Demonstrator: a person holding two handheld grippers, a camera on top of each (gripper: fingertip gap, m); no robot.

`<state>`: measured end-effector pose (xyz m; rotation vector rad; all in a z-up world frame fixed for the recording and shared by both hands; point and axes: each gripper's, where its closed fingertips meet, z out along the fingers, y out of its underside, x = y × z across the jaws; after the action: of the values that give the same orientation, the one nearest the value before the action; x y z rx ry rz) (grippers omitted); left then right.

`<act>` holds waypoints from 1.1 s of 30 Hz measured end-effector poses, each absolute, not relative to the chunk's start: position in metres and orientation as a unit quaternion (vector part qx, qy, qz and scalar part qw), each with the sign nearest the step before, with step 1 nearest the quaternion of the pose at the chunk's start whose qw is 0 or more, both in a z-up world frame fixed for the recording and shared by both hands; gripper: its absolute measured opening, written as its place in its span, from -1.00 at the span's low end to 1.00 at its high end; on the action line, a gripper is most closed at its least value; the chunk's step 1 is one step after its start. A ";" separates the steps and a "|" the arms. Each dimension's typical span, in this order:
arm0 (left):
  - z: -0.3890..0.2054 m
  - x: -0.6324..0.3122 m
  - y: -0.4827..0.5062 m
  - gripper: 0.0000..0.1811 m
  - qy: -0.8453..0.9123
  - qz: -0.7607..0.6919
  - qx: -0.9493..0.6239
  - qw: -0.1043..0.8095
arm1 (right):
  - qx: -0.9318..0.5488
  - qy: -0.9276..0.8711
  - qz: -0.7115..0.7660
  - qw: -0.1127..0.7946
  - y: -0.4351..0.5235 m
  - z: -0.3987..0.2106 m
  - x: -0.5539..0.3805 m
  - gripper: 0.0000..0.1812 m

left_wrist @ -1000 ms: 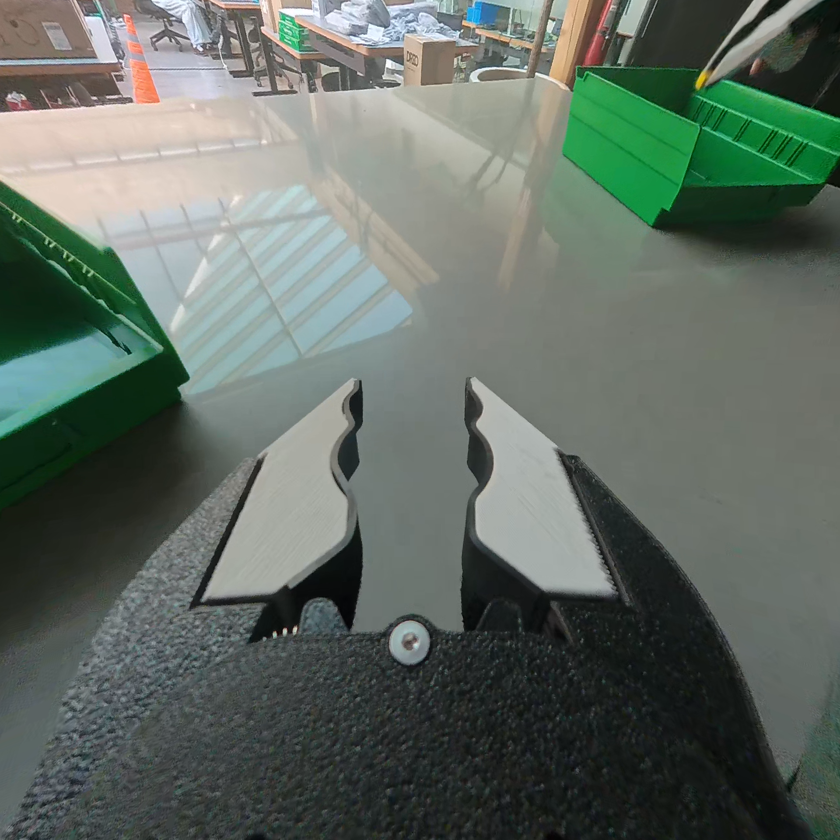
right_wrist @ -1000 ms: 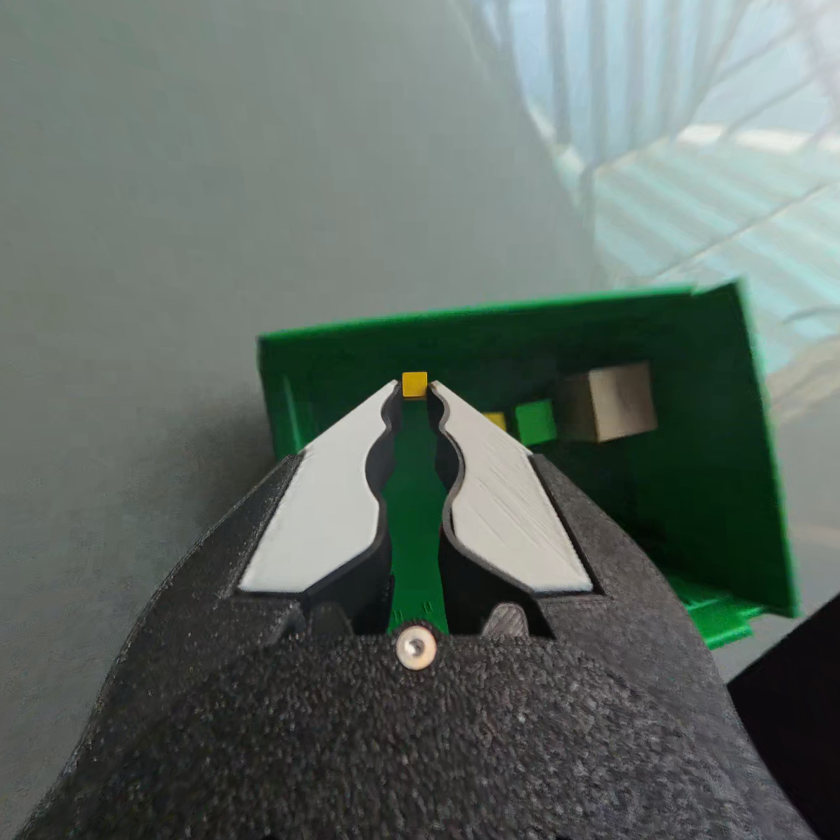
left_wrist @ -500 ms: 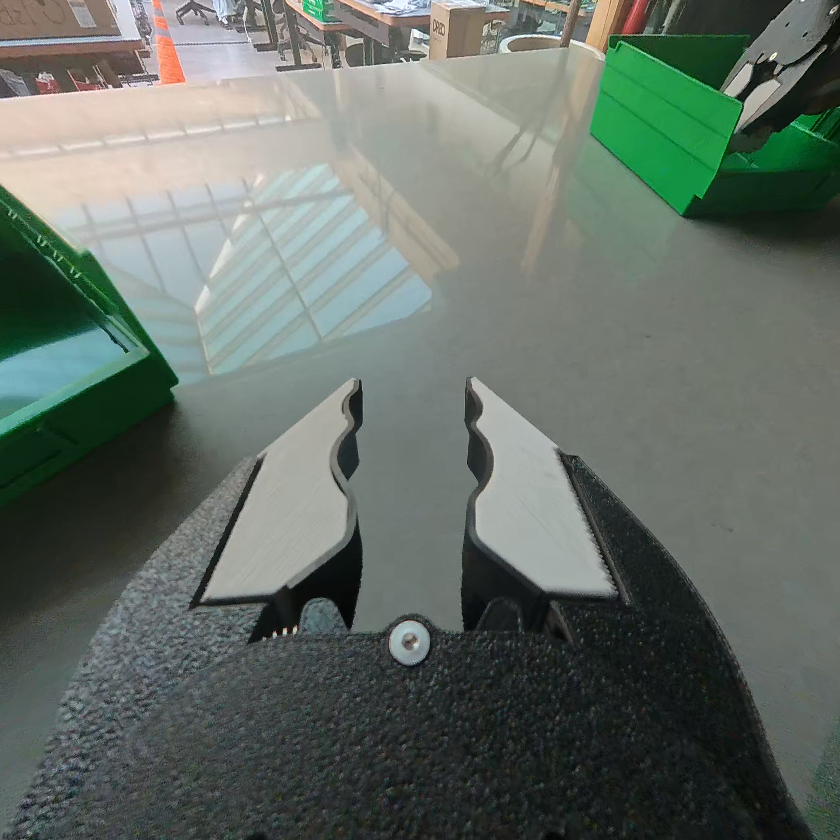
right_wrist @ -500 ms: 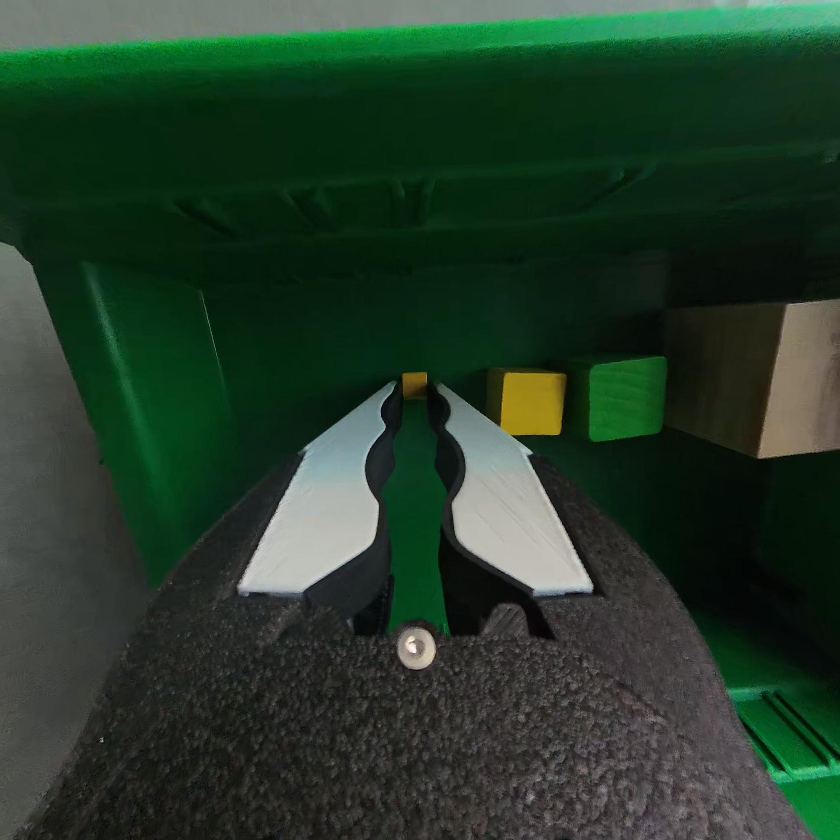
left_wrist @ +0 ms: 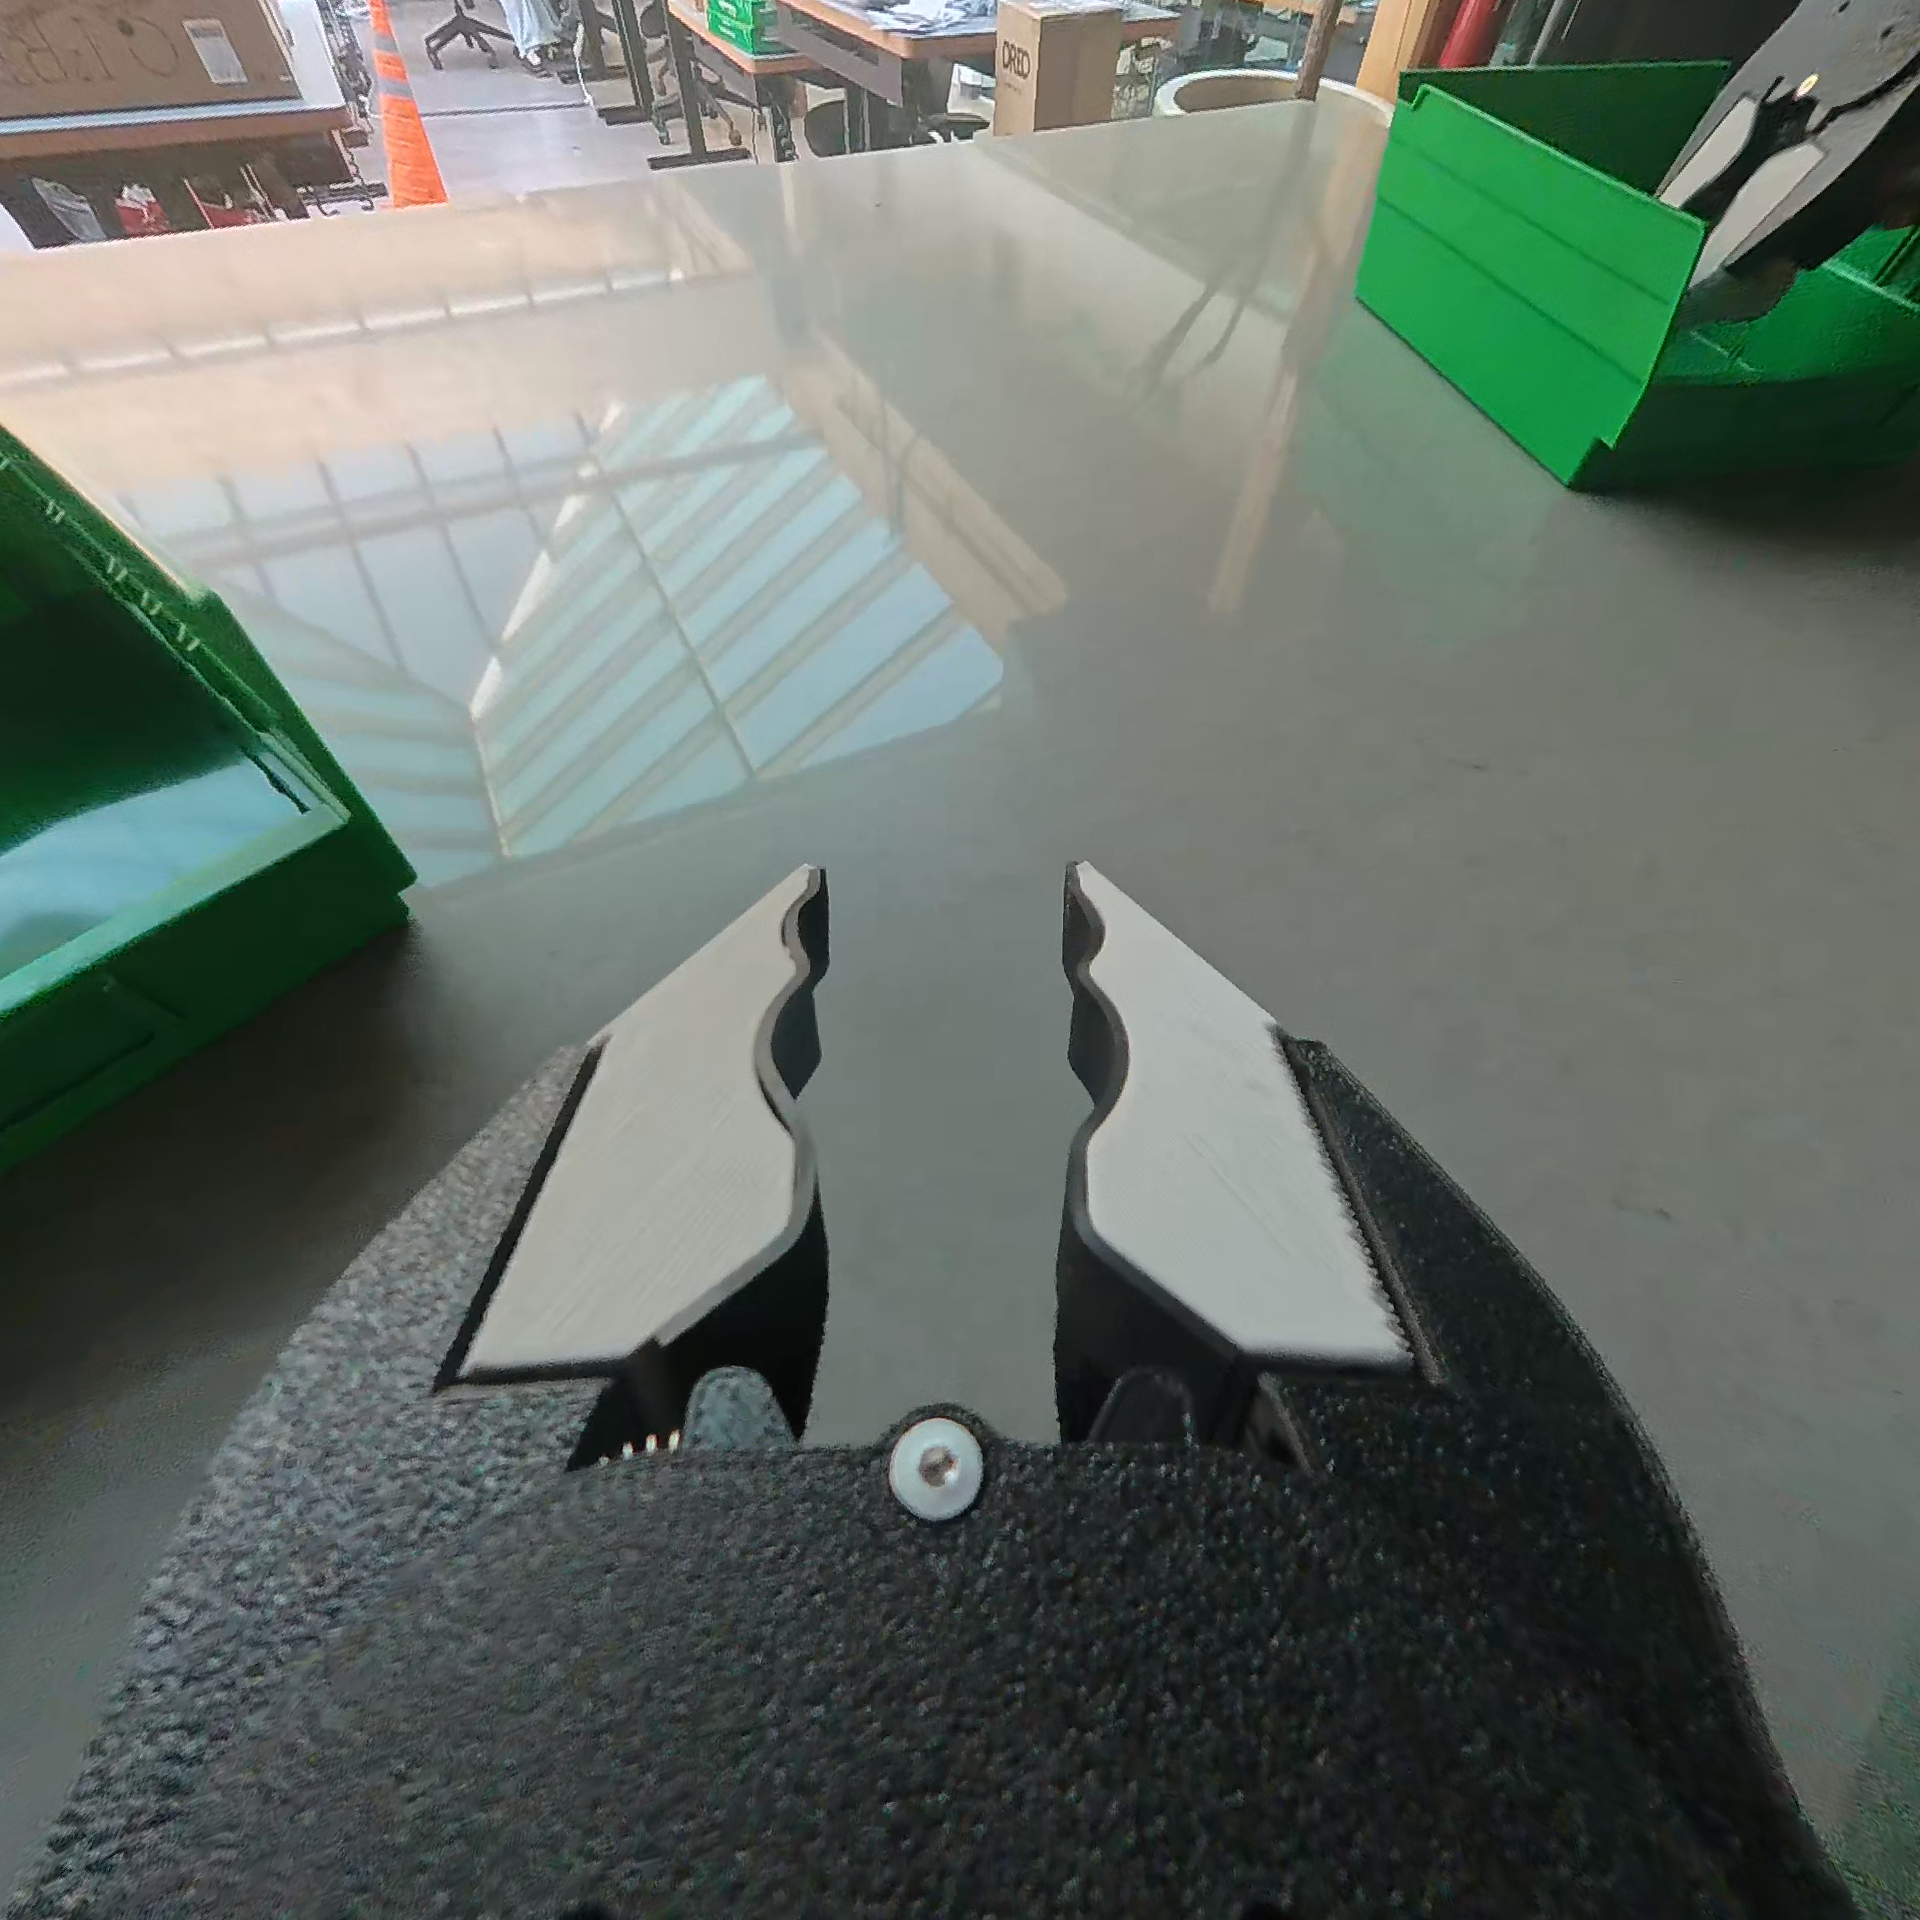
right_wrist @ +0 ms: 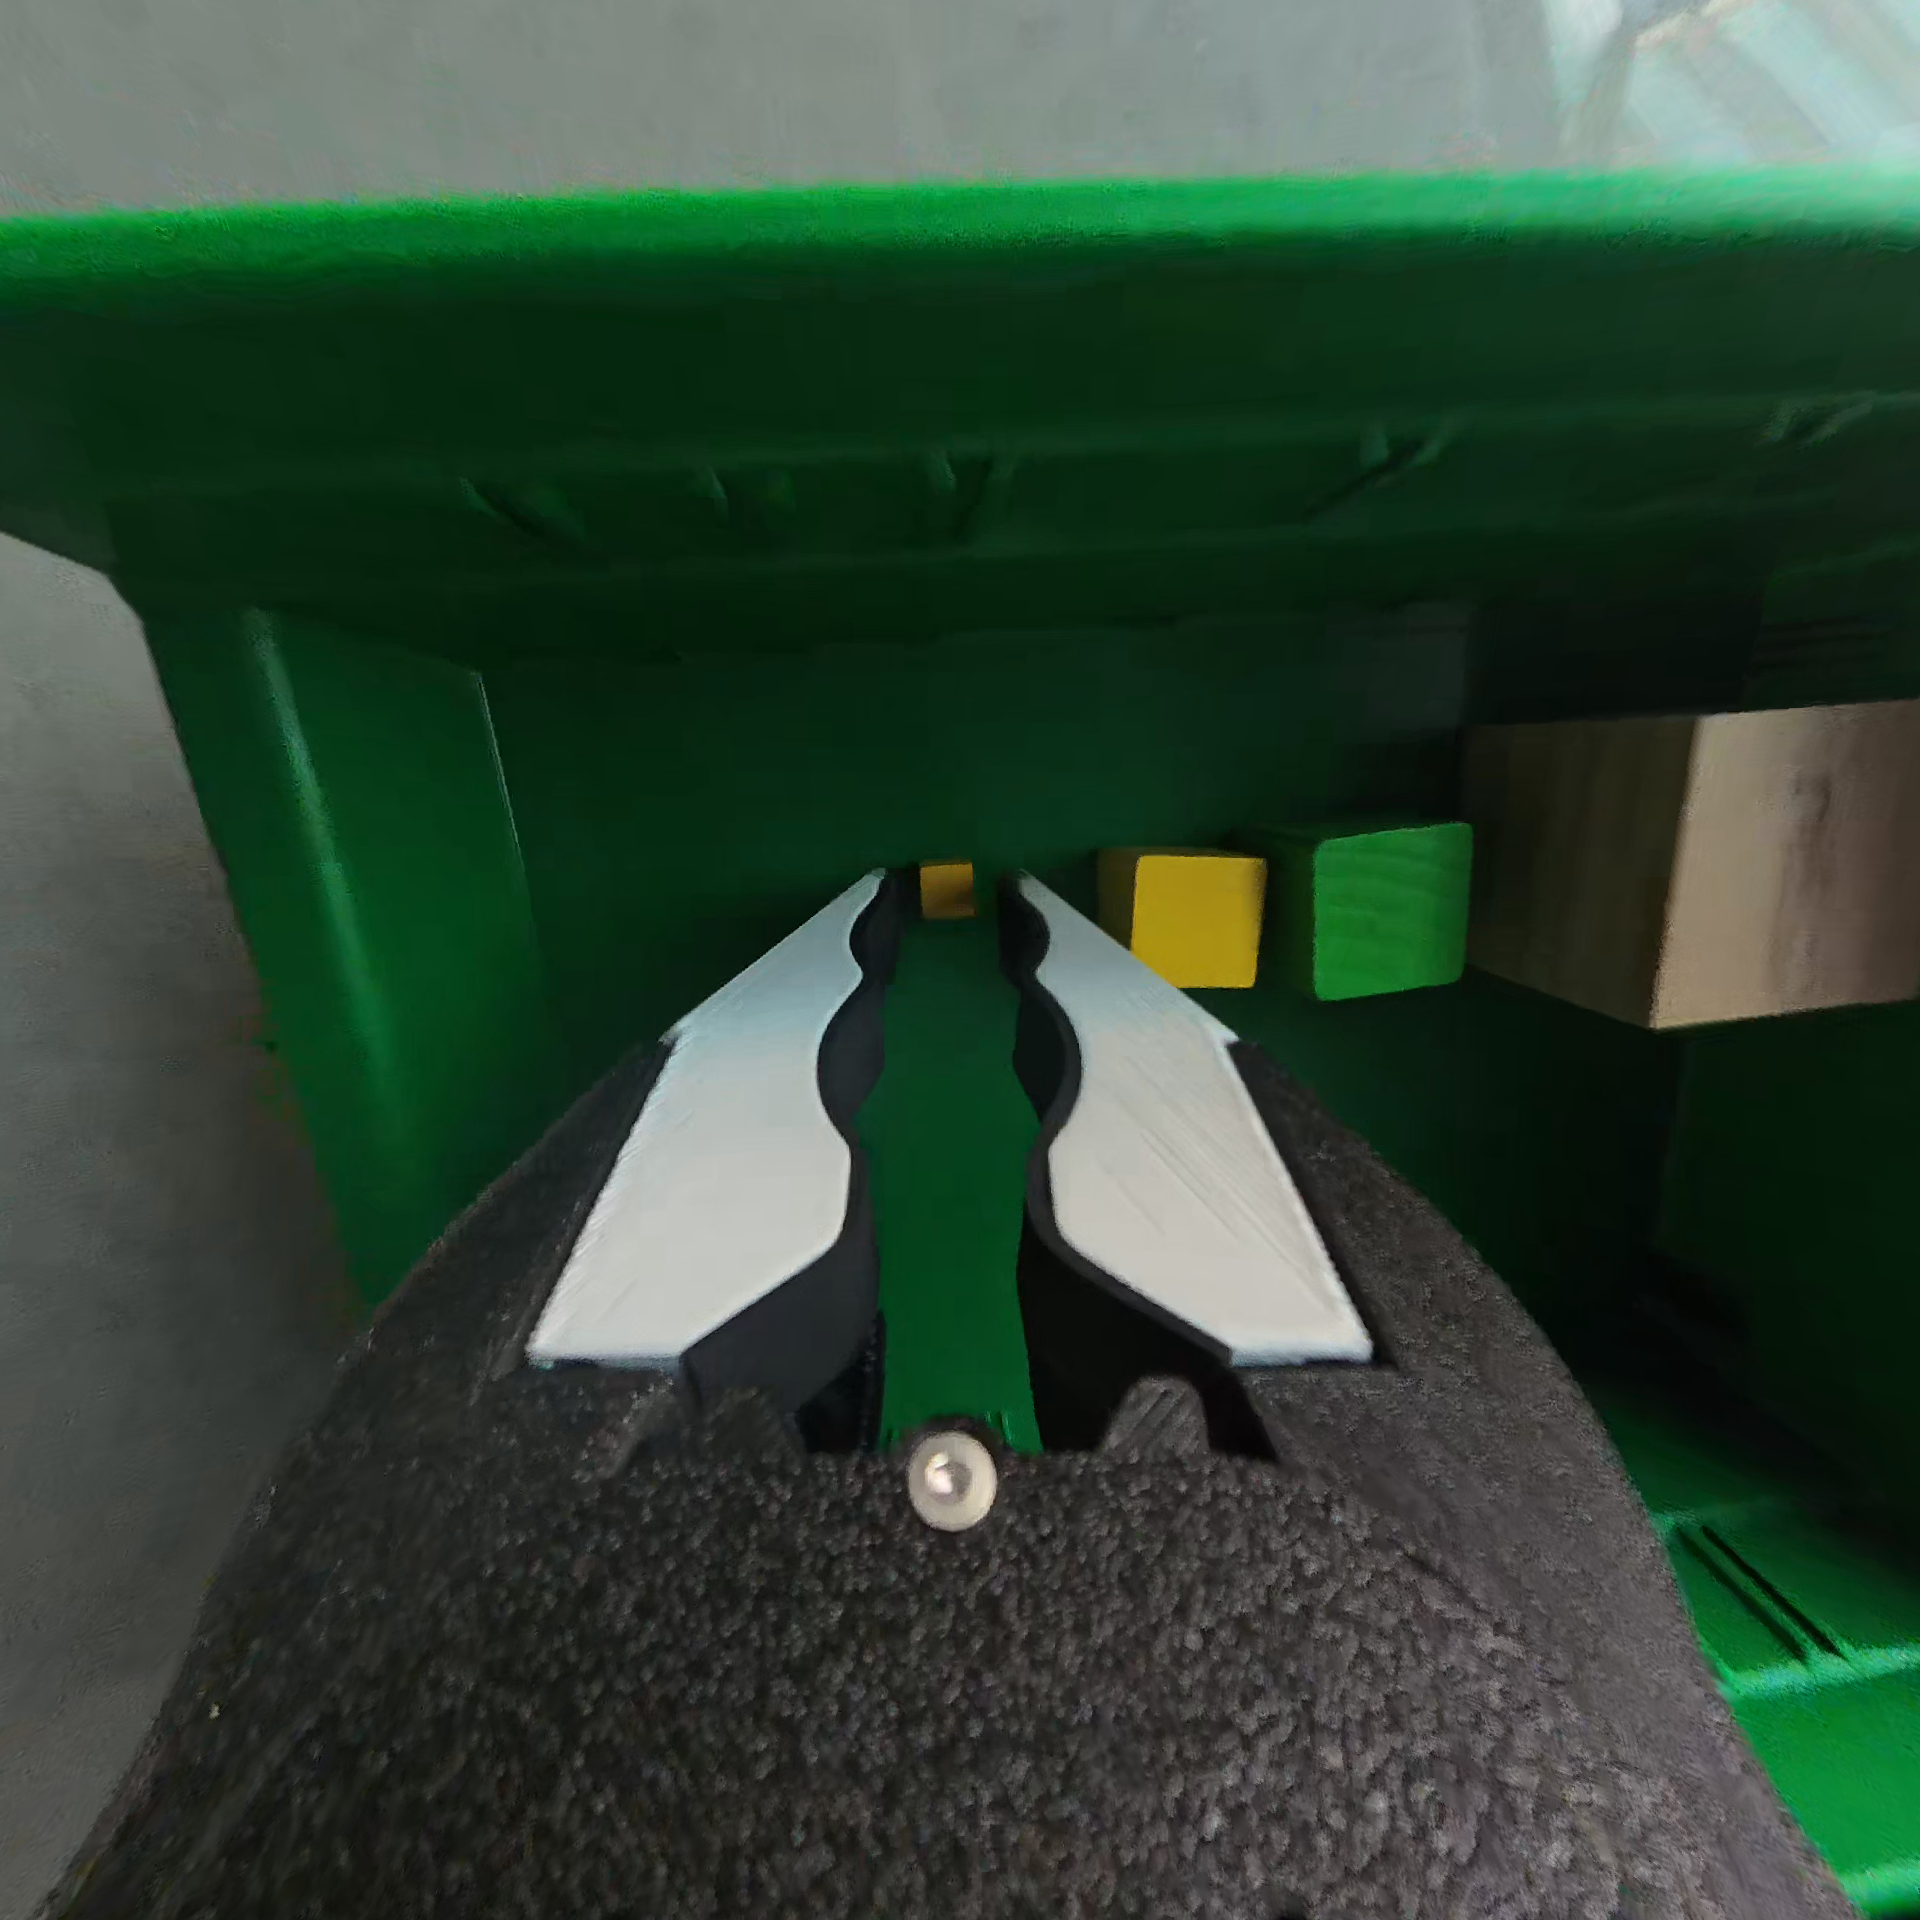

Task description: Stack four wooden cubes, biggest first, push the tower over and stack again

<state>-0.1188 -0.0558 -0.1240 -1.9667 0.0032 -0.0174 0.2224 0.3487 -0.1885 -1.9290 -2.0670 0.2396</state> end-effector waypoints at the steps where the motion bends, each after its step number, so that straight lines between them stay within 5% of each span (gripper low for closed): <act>1: -0.124 -0.120 -0.056 -0.51 0.002 -0.007 -0.832 0.554 | -0.672 -0.718 0.080 0.165 0.349 -0.182 0.221 -0.78; 7: -0.122 -0.132 -0.054 -0.51 0.000 0.007 -0.830 0.558 | -0.681 -0.668 0.041 0.297 0.349 -0.118 0.213 -0.66; 12: -0.110 -0.177 -0.058 -0.52 -0.042 0.037 -0.819 0.572 | -0.661 -0.586 0.146 0.446 0.270 -0.046 0.188 -0.52; 18: -0.074 -0.282 -0.053 -0.44 -0.052 0.118 -0.823 0.554 | -0.658 -0.540 0.305 0.427 0.133 -0.082 0.170 -0.51; 24: -0.051 -0.412 -0.021 -0.33 -0.076 0.137 -0.883 0.443 | -0.694 -0.464 0.364 0.413 0.066 -0.126 0.166 -0.55; 33: -0.134 -0.517 0.024 -0.12 -0.197 0.109 -0.959 0.171 | -0.719 -0.391 0.360 0.448 0.044 -0.133 0.174 -0.57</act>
<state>-0.5170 0.0243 -0.1341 -2.7237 -0.5592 0.3098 0.1737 0.0437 -0.1330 -1.7779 -0.9676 0.8913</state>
